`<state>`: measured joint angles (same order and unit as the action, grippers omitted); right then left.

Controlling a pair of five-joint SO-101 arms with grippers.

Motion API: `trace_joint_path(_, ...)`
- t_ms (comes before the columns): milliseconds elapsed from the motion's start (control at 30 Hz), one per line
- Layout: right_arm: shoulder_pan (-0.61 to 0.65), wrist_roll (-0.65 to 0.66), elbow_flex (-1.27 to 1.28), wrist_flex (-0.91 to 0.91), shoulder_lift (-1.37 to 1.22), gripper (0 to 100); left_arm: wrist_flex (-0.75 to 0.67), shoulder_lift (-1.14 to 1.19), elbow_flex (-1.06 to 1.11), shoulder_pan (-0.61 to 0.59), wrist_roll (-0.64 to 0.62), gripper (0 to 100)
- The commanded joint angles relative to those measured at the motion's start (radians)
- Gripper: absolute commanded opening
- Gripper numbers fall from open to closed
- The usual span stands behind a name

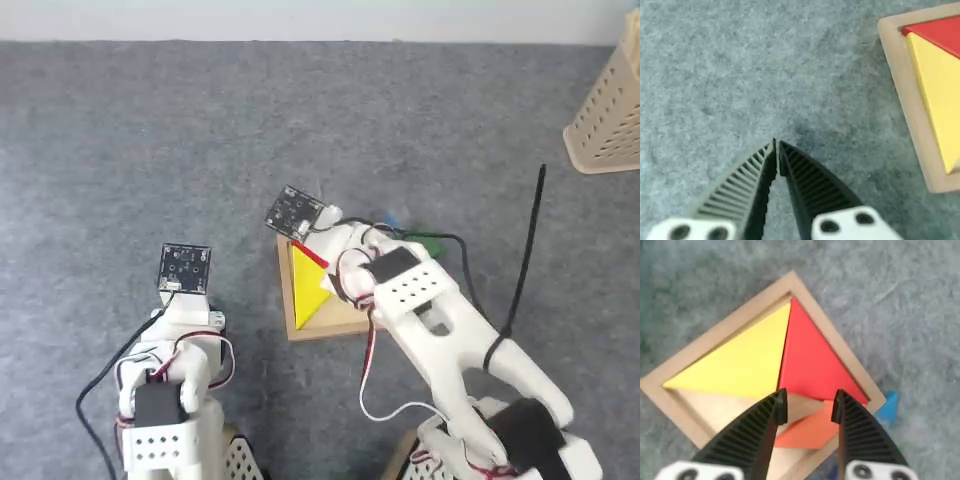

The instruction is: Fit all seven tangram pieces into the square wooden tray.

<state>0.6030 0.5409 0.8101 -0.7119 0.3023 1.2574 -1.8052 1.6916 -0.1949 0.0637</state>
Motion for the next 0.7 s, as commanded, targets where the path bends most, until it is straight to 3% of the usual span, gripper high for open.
trace_joint_path(0, -0.016, 0.018, 0.029, -0.007, 0.053, 14.7, 0.006, -0.018, -0.007, 0.000, 0.005, 1)
trace_joint_path(200, -0.016, -0.017, 0.054, 0.008, -0.005, 9.2, 0.006, -0.018, -0.007, 0.000, 0.005, 1)
trace_joint_path(667, -0.145, -0.023, -0.005, 0.082, -0.120, 9.1, 0.006, -0.018, -0.007, 0.000, 0.005, 1)
